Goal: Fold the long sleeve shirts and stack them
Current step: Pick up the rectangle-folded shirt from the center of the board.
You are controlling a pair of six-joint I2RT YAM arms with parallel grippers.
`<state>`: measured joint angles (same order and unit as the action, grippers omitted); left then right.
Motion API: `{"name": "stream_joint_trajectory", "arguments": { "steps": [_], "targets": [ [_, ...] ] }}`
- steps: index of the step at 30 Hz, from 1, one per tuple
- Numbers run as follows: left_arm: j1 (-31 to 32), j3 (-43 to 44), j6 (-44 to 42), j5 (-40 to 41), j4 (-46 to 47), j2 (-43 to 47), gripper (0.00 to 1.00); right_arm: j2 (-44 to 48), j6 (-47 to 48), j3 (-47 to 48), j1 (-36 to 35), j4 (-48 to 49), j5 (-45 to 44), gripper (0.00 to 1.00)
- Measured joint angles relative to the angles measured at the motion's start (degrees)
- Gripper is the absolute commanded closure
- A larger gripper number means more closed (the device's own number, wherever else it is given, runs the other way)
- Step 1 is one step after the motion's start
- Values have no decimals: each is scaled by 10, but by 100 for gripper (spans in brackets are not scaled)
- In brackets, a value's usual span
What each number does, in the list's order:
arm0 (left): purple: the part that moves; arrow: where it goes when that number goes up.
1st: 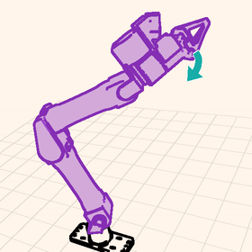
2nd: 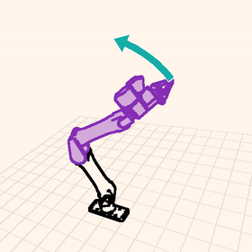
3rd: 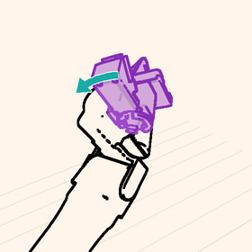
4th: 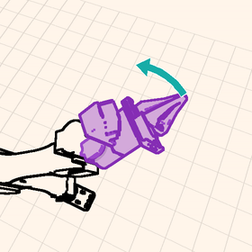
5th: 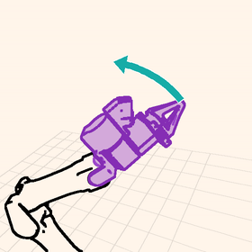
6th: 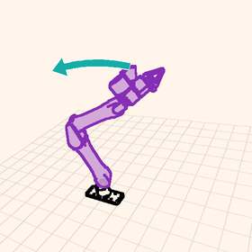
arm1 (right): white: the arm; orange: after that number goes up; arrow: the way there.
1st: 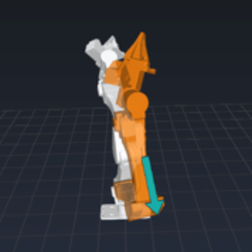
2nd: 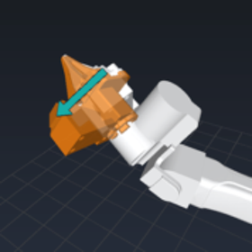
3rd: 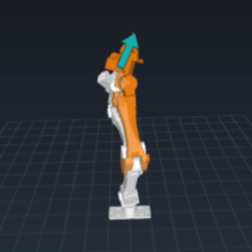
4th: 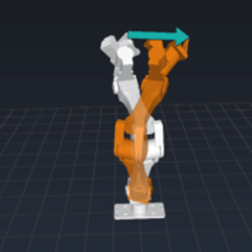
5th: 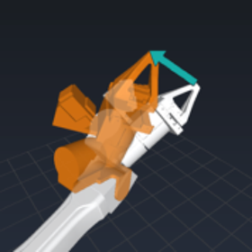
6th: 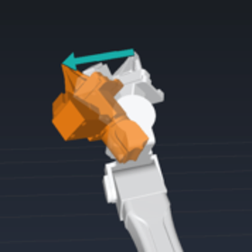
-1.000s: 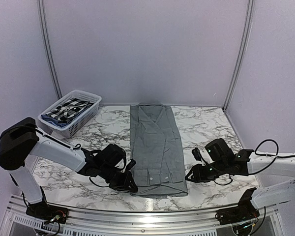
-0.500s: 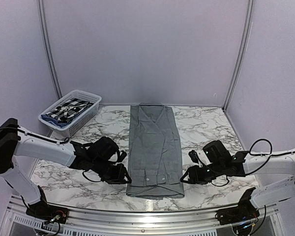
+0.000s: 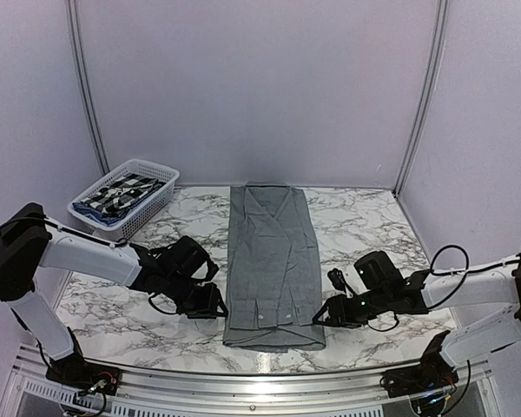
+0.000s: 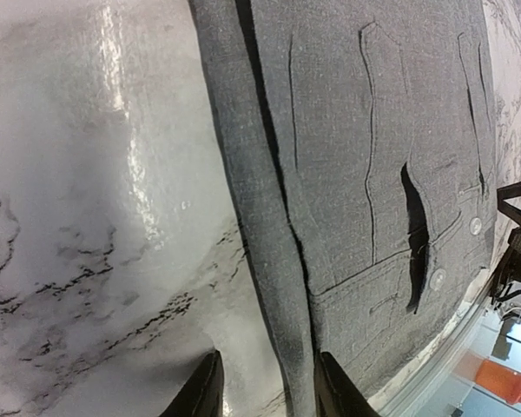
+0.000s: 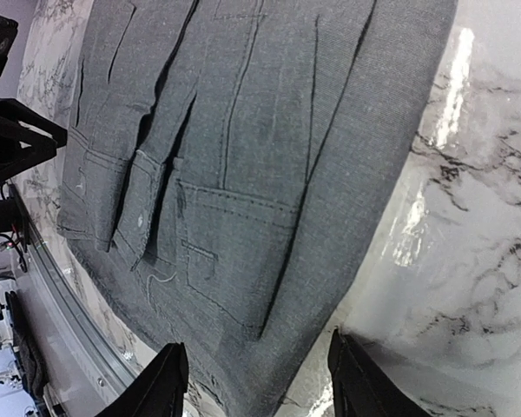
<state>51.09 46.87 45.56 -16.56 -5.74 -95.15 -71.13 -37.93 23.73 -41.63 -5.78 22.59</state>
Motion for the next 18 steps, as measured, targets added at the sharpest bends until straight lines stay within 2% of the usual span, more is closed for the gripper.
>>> {"name": "stream_joint_trajectory", "arguments": {
  "steps": [18],
  "targets": [
    [19,2,29,-19,42,-23,66,-17,-10,0,2,27,8,45]
  ]
}}
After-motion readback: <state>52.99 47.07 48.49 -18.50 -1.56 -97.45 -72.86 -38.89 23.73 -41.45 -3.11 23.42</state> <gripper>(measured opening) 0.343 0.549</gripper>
